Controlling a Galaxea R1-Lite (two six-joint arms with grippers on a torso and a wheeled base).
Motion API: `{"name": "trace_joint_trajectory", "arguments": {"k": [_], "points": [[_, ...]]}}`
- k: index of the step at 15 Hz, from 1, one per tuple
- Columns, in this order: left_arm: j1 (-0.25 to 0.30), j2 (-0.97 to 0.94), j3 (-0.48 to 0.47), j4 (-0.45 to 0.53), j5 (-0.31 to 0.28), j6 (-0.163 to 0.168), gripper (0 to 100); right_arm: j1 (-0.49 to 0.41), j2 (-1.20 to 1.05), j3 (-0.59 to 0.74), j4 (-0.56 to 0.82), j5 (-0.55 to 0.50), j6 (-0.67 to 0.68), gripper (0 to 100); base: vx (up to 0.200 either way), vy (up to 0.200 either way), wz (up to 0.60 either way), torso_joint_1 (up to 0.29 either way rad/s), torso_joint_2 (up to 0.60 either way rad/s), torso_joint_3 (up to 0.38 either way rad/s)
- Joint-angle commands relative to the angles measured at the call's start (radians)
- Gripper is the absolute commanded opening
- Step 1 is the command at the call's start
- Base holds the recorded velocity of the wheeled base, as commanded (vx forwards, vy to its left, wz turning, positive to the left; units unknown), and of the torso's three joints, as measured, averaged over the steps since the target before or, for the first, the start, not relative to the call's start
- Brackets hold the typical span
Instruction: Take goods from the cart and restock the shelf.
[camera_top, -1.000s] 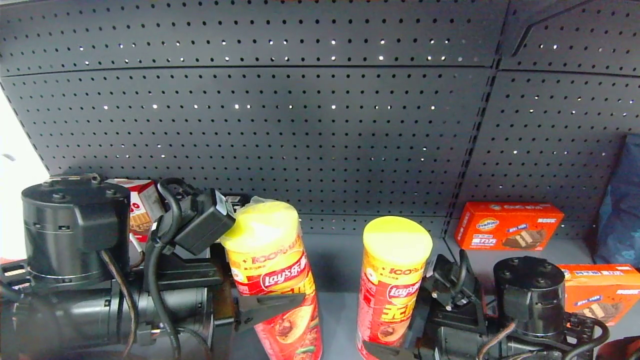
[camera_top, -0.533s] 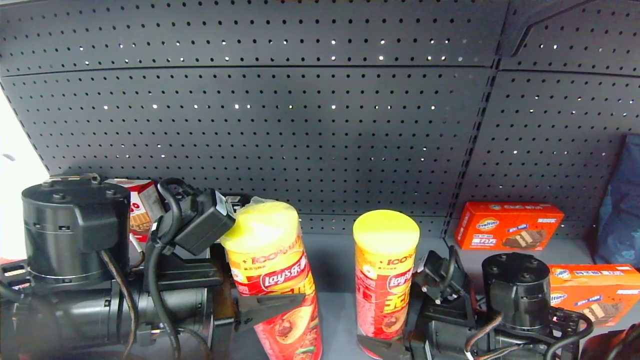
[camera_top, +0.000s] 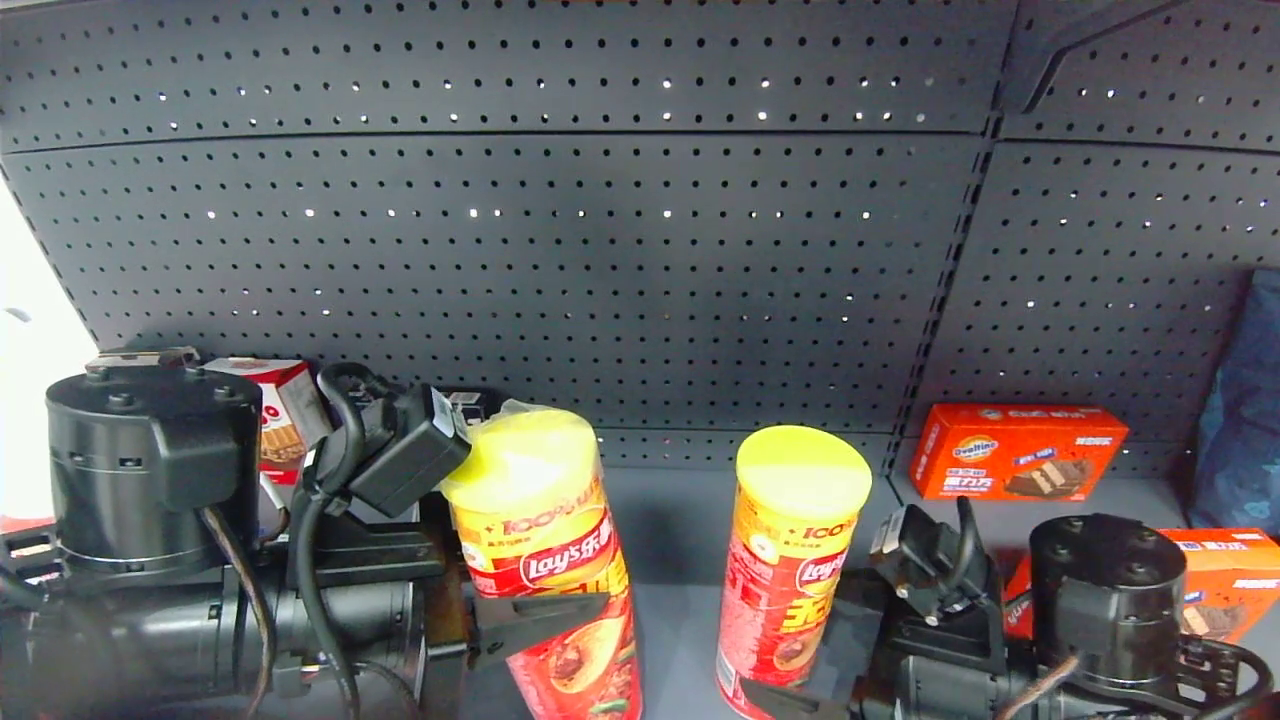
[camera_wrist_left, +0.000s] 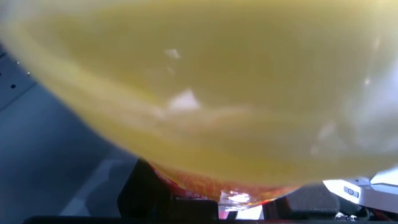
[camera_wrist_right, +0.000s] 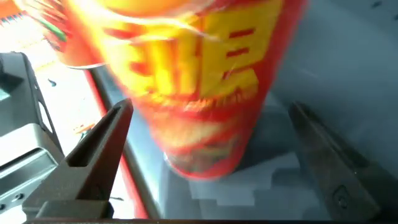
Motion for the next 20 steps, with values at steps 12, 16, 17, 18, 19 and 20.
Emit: {"name": "trace_joint_trajectory", "arguments": {"k": [12,16,17,18,19,20], "points": [[0.008,-0.014,0.007,-0.003,-0.001,0.001,0,0.068,-0.116,0.038,0.004,-0.251,-0.048,100,0.000,0.000,0.00,0.000,0.00,0.000],[0.008,-0.021,0.012,-0.003,0.000,0.000,0,0.094,-0.060,0.004,0.004,-0.265,-0.048,100,0.000,0.000,0.00,0.000,0.00,0.000],[0.010,-0.026,0.016,-0.003,0.000,0.000,0,0.094,-0.054,-0.002,0.004,-0.265,-0.048,100,0.000,0.000,0.00,0.000,0.00,0.000],[0.010,-0.037,0.028,-0.003,0.000,0.000,0,0.094,-0.034,-0.023,0.002,-0.265,-0.048,100,0.000,0.000,0.00,0.000,0.00,0.000],[0.010,-0.046,0.039,-0.003,0.000,0.000,0,0.094,-0.023,-0.033,0.002,-0.265,-0.048,100,0.000,0.000,0.00,0.000,0.00,0.000],[0.010,-0.055,0.048,-0.003,0.000,0.000,0,0.094,-0.014,-0.036,0.002,-0.265,-0.048,100,0.000,0.000,0.00,0.000,0.00,0.000]]}}
